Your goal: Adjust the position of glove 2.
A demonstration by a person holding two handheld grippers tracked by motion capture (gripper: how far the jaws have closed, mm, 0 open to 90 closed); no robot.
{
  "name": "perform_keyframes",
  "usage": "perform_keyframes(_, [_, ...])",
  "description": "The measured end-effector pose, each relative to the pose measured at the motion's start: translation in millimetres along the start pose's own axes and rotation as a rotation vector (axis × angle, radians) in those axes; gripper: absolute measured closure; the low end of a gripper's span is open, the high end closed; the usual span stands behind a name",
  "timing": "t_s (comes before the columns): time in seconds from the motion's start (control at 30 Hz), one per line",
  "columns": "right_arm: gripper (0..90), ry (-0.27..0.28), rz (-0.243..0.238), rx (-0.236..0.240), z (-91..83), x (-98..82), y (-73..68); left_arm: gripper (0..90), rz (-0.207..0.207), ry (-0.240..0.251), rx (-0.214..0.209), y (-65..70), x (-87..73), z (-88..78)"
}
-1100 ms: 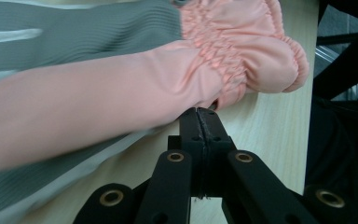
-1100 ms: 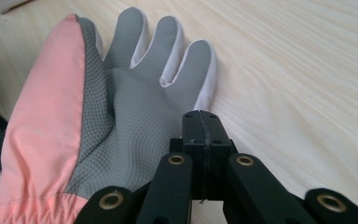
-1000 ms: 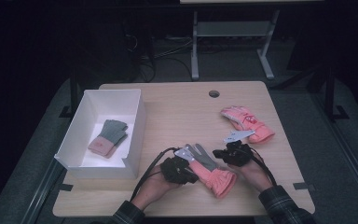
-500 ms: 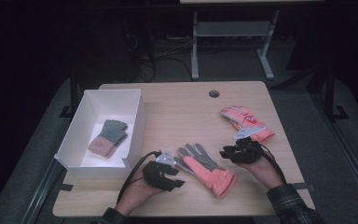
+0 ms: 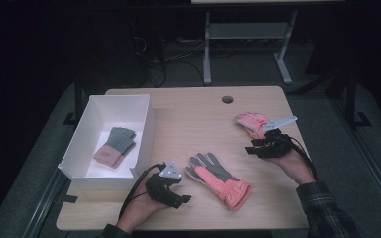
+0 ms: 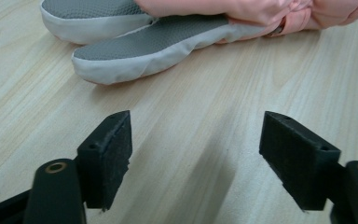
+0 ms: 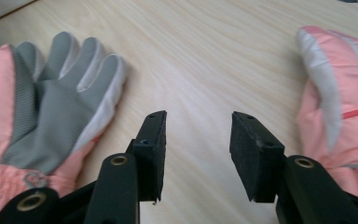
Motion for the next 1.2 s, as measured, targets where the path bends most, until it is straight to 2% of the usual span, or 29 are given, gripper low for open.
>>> perform_keyframes(0.03, [56.2, -0.001, 0.015, 0.0, 0.3, 0.4, 4.4, 23.9, 0.001, 0.001, 0.001, 0.1, 0.0, 0.2])
perform_keyframes(0.1, [56.2, -0.012, 0.014, -0.016, 1.5, 1.3, 13.7, 23.1, -0.006, 0.008, 0.004, 0.4, 0.3, 0.7])
perform_keyframes(0.33, [55.4, 0.016, 0.054, -0.068, -4.8, 9.5, 45.0, 22.8, -0.002, 0.003, 0.0, 2.0, 1.0, 2.7])
perform_keyframes(0.5, [54.4, 0.013, 0.105, -0.096, -7.9, 12.5, 71.3, 22.9, 0.003, 0.0, -0.001, 0.9, 0.9, 2.3])
perform_keyframes(0.77, [57.2, -0.043, 0.173, -0.132, 4.4, 3.9, 102.8, 22.9, 0.005, -0.001, -0.005, 0.6, 1.3, 2.5])
perform_keyframes(0.93, [55.0, -0.079, 0.187, -0.127, 17.3, -3.2, 110.8, 22.9, -0.002, -0.003, -0.013, 1.1, 1.0, 3.1])
perform_keyframes(1.0, [54.9, -0.087, 0.184, -0.128, 19.3, -3.8, 111.4, 22.9, -0.002, -0.005, -0.014, 1.1, 1.1, 3.4])
perform_keyframes(1.07, [54.4, -0.136, 0.178, -0.126, 31.3, -7.9, 111.5, 22.9, -0.001, -0.009, -0.016, 1.4, 1.0, 4.4])
perform_keyframes(1.2, [56.8, -0.159, 0.172, -0.135, 35.4, -7.0, 109.7, 22.9, -0.001, -0.015, -0.016, 1.6, 1.0, 5.2])
Point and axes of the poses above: each handheld gripper's, and its own axes: z roughly forward along the jaws, x roughly out of its top, y roughly to its right, the point moved 3 cm from there along z, roughly forward along the jaws, and after that the axes turned 3 degrees about -z, right-handed, at the moved point
